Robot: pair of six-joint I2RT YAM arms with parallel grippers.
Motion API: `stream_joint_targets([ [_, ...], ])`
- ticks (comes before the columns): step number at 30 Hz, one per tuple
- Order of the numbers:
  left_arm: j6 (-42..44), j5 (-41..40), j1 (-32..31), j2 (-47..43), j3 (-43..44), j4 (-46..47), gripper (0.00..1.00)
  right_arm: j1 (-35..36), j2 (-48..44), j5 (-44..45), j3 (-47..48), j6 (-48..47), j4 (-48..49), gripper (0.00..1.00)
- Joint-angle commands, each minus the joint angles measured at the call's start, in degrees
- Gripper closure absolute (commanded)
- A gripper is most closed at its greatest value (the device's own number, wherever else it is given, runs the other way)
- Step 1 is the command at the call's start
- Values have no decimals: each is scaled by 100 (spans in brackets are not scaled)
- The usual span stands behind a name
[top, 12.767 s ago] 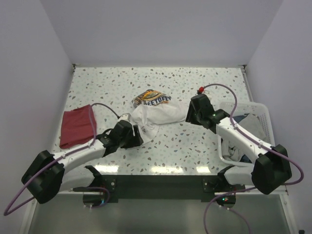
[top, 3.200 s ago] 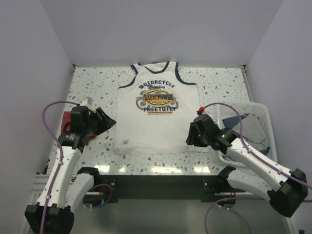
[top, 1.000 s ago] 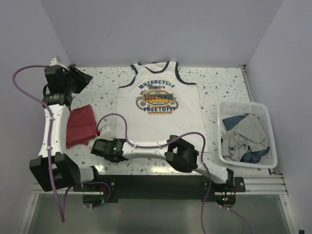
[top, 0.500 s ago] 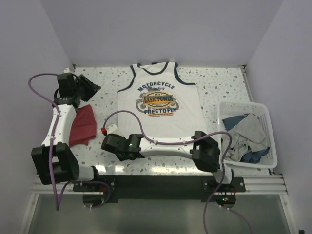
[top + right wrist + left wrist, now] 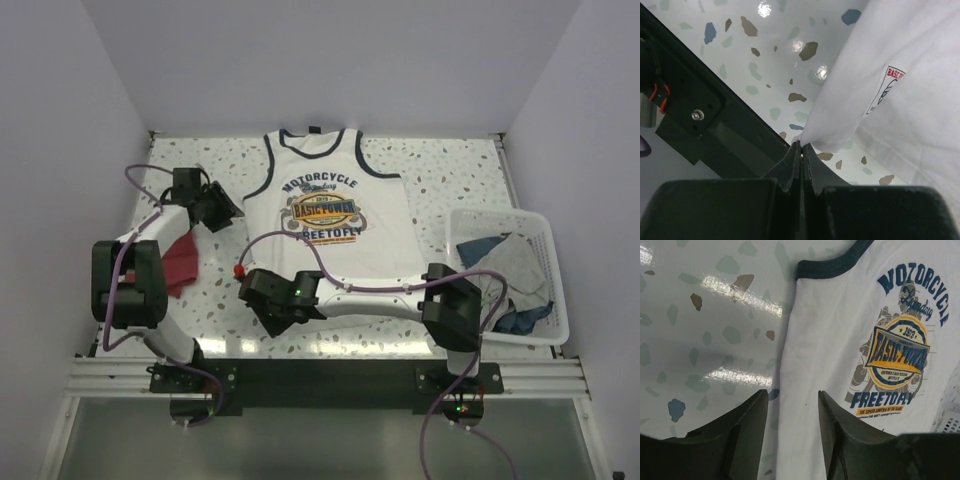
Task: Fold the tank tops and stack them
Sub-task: Fold the tank top
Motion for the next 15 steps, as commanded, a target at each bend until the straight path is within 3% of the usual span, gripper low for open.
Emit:
stream_joint_targets([
  [1, 132, -174, -35, 282, 85, 360, 50, -104, -462, -387, -172, 168, 326, 100],
  [15, -18, -24, -97, 1829, 700, 976, 52, -262, -655, -404, -356, 256, 344, 100],
])
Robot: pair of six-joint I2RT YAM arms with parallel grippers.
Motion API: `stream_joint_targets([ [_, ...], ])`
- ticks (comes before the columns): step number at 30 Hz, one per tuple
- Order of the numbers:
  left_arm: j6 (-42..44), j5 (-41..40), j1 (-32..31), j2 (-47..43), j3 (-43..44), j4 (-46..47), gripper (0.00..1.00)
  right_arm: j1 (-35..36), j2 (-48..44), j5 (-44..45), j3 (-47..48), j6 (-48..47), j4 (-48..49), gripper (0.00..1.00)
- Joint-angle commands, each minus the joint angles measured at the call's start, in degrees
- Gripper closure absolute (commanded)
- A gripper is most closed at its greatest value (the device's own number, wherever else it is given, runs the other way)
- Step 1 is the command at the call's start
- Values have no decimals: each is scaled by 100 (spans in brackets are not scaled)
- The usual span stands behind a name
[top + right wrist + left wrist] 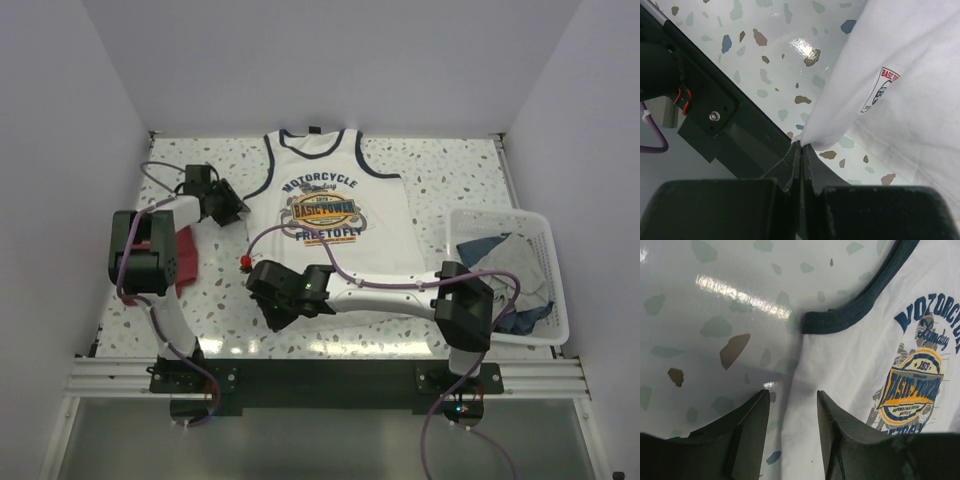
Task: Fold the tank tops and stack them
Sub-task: Fold the tank top
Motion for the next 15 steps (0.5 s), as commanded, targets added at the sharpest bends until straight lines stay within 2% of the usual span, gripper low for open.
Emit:
stream_joint_targets([
  [1, 4, -42, -18, 436, 250, 257, 52, -65, -345, -142, -52, 70, 108, 100],
  [6, 4, -323, -168, 735, 488, 125, 53, -92, -345, -195, -35, 79, 116, 100],
  [10, -13, -358, -177, 920, 619, 124, 59, -92, -345, -256, 9, 79, 125, 100],
  [11, -5, -376, -185, 946, 637, 116, 62, -92, -337, -265, 26, 79, 125, 100],
  [15, -4, -577, -185, 956, 725, 28, 86, -92, -301, -309, 71, 88, 151, 100],
])
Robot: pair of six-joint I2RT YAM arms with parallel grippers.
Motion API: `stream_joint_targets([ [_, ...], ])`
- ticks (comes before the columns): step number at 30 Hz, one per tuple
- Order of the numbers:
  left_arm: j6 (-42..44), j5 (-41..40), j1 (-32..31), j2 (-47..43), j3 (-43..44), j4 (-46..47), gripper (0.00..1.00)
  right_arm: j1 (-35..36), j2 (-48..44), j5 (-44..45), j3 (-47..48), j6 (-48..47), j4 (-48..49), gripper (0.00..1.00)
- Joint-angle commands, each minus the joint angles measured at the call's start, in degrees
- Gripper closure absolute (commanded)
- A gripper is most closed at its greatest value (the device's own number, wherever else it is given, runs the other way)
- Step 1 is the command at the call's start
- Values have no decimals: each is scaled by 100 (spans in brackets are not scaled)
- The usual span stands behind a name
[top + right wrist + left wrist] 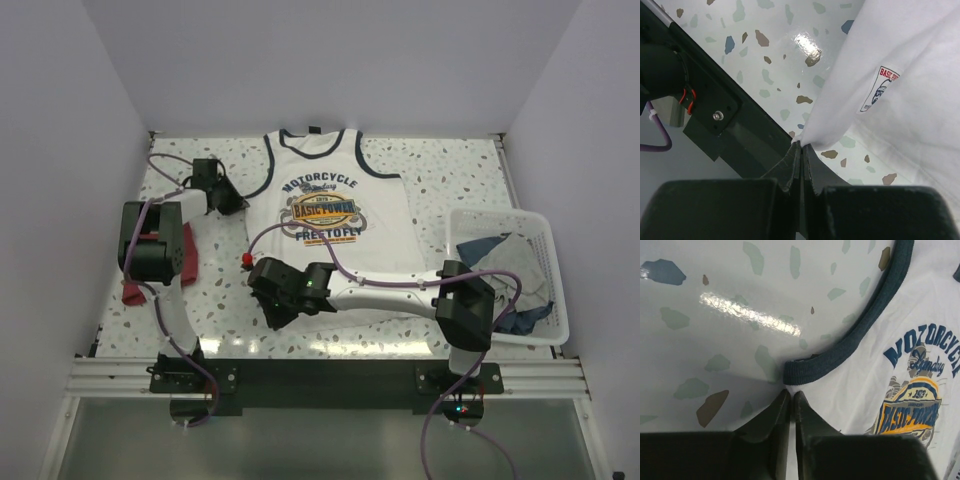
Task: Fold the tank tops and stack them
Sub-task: Fold the tank top
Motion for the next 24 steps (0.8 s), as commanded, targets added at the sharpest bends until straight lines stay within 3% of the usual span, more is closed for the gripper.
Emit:
stream_joint_targets([
  [1, 57, -460, -35, 223, 69, -350, 91, -4, -234, -154, 119, 49, 160, 100],
  [3, 57, -609, -8, 101, 113, -420, 100, 22, -155, -399, 189, 75, 195, 100],
  [20, 241, -1611, 633, -612, 1019, -1387, 100, 435, 1541, -1657, 2358, 251, 293, 100],
  [24, 355, -1480, 476, -779, 1045, -1335, 100, 261, 1218, -1543, 1897, 224, 344, 100],
])
